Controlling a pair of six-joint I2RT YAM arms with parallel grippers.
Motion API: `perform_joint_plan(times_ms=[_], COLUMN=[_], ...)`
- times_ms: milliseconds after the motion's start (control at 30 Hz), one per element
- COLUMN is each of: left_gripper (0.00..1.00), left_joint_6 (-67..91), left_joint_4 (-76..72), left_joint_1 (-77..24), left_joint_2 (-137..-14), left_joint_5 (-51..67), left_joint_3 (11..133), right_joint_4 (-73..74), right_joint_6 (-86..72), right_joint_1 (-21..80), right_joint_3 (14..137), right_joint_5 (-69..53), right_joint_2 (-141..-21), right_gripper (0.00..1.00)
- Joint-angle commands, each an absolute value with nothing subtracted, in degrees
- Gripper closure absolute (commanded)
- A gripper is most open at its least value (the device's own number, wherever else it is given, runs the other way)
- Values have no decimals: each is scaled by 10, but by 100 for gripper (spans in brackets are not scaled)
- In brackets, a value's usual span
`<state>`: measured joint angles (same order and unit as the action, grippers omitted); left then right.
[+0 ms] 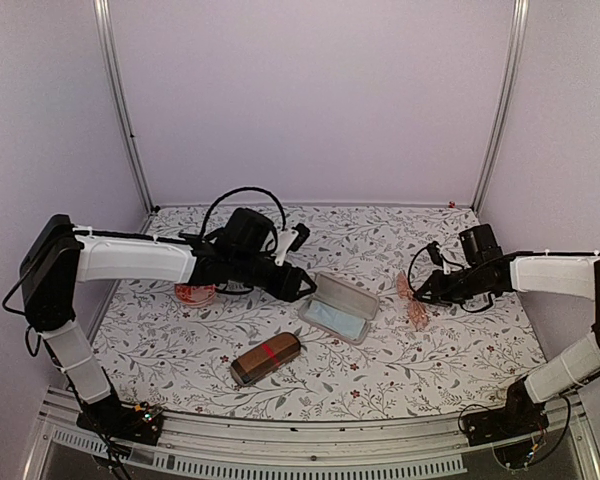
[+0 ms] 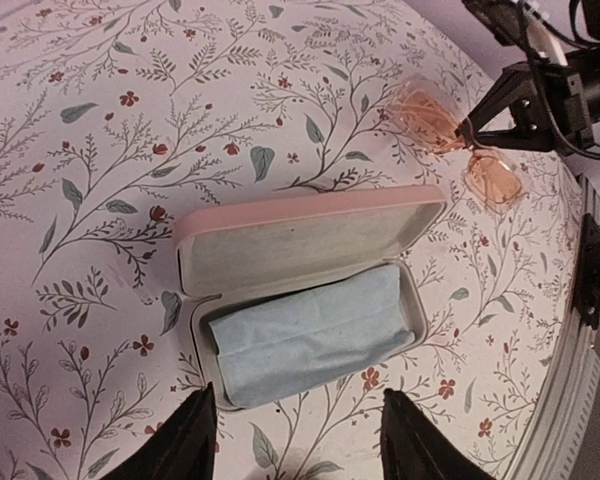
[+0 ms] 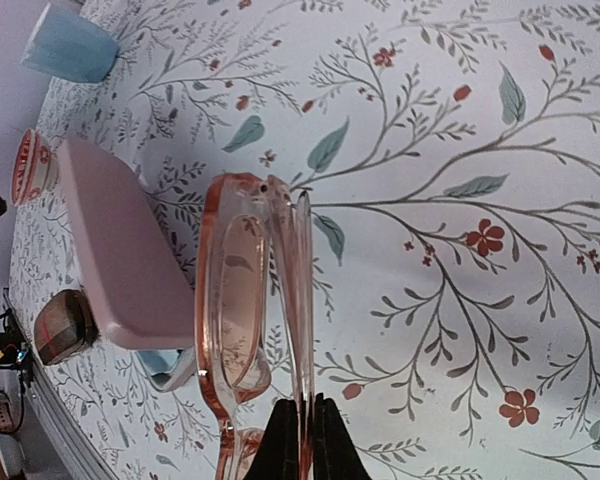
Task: Organize the sunglasses
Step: Place the sunglasses in the sunglasses case.
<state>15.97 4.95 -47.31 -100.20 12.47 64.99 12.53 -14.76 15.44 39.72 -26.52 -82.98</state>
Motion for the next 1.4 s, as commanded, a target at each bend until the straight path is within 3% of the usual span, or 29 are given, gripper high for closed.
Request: perform_joint_plan(times_ms=[0, 200, 433, 700, 1033, 1367], left_gripper=[42, 41, 41, 41, 41, 41], left_joint_6=[169, 169, 137, 136, 158, 163], left_joint_4=[1, -53, -110, -123, -130, -124], left_joint_1=[-454, -449, -449, -437, -418, -416], left_joint_2=[-985, -961, -935, -861, -782, -776], left_joint_5=[170, 232, 327, 265, 187, 188], left_joint_3=[646, 623, 600, 541, 470, 466], right_joint_4=[173, 204, 211, 203, 259, 288], right_joint_6=[-117, -96, -56, -34, 25, 50], right_joint_1=[184, 254, 355, 401, 403, 404], right_joint_3=[443, 485, 541, 606, 716, 773], right_joint_5=[-293, -351, -397, -410, -336, -270], right_joint_2=[-769, -732, -785, -887, -1037, -1112], right_gripper=[100, 100, 100, 100, 100, 100])
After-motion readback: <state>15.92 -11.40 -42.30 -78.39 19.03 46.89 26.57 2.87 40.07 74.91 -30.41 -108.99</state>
